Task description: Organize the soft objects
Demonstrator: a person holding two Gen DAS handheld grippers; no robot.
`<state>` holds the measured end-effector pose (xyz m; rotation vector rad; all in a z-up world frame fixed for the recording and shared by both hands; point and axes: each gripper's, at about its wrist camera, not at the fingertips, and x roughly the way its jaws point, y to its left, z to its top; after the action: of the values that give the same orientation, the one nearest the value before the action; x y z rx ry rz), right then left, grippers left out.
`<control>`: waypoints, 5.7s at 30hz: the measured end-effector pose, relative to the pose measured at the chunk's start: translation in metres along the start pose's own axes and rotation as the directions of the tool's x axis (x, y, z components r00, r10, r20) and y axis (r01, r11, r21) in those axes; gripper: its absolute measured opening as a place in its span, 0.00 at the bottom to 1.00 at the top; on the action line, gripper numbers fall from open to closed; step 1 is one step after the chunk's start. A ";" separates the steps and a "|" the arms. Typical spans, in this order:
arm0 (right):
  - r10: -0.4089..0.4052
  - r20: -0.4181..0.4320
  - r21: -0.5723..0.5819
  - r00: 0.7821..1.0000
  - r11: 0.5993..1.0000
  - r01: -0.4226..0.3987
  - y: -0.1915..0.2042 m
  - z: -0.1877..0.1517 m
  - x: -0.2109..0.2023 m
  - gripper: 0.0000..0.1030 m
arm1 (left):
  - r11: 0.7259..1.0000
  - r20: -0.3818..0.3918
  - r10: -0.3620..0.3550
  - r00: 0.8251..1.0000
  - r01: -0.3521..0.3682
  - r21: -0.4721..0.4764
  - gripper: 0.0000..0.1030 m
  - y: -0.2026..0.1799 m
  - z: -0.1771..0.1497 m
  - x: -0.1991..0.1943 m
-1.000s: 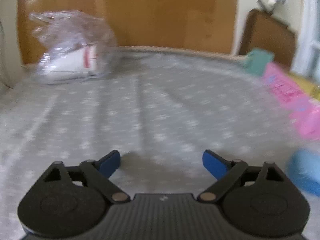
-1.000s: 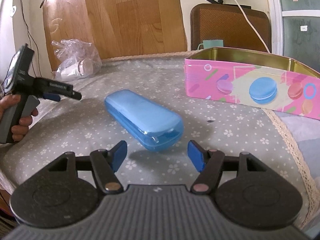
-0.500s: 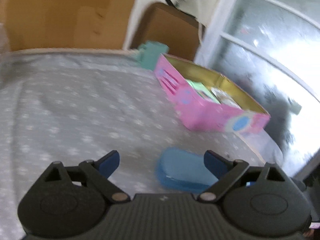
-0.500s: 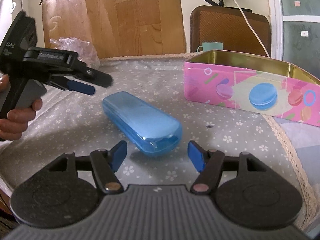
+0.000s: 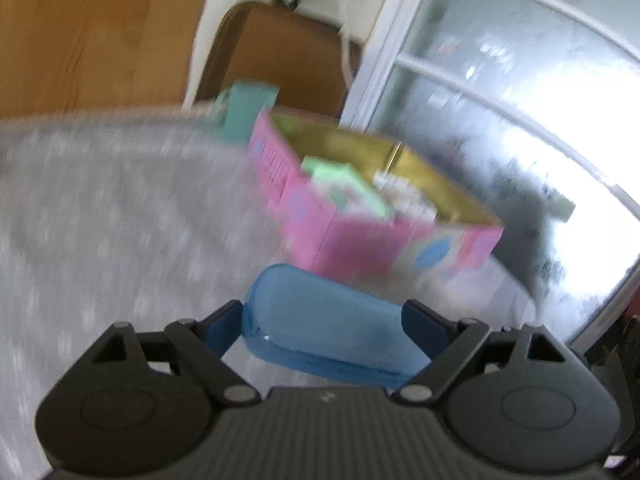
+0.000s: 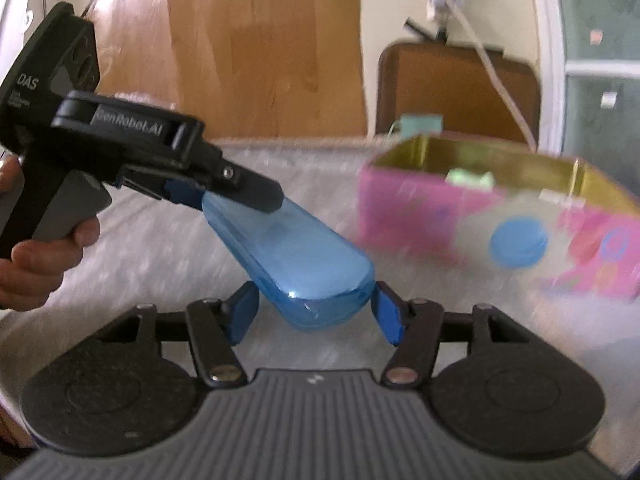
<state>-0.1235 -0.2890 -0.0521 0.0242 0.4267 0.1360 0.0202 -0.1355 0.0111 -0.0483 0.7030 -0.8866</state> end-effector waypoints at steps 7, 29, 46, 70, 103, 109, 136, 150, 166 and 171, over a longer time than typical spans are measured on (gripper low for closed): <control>-0.089 0.100 -0.037 0.991 0.995 0.093 -0.038 0.057 -0.006 0.63 | 0.997 0.058 -0.027 0.998 0.023 0.072 0.87 -0.035 0.081 0.045; -0.188 -0.010 0.112 0.982 0.976 0.188 -0.180 0.133 0.081 0.63 | 0.964 0.024 0.266 0.964 -0.266 -0.018 0.89 -0.047 0.116 0.123; -0.164 0.143 0.404 0.976 0.910 0.094 -0.106 0.052 -0.042 0.63 | 0.902 -0.028 0.429 0.903 -0.426 0.075 0.95 -0.117 0.014 0.030; -0.413 -0.037 0.403 0.910 0.827 0.392 0.002 0.057 -0.048 0.83 | 0.917 -0.058 0.371 0.927 -0.356 0.181 1.00 -0.062 -0.006 0.009; -0.313 0.002 0.429 0.950 0.858 0.282 0.015 0.022 -0.093 0.87 | 0.855 0.017 0.488 0.872 -0.482 0.192 1.00 -0.121 -0.051 -0.041; -0.296 -0.005 0.408 0.955 0.872 0.272 0.018 0.021 -0.086 0.87 | 0.860 0.001 0.488 0.873 -0.482 0.166 1.00 -0.113 -0.056 -0.044; -0.307 0.005 0.358 0.952 0.889 0.285 0.028 0.027 -0.074 0.90 | 0.869 0.055 0.470 0.881 -0.472 0.149 1.00 -0.107 -0.056 -0.061; -0.355 0.045 0.348 0.934 0.882 0.318 0.030 0.029 -0.080 0.93 | 0.882 0.082 0.443 0.893 -0.450 0.140 1.00 -0.112 -0.056 -0.072; -0.361 0.057 0.348 0.931 0.881 0.320 0.032 0.029 -0.080 0.93 | 0.899 0.059 0.420 0.906 -0.424 0.107 1.00 -0.108 -0.054 -0.075; -0.368 0.058 0.354 0.928 0.877 0.325 0.032 0.029 -0.081 0.93 | 0.902 0.040 0.418 0.908 -0.420 0.098 1.00 -0.105 -0.055 -0.074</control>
<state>-0.1880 -0.2682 0.0092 0.2937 0.3191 -0.2966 -0.1158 -0.1363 0.0419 0.1840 0.6178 -0.5050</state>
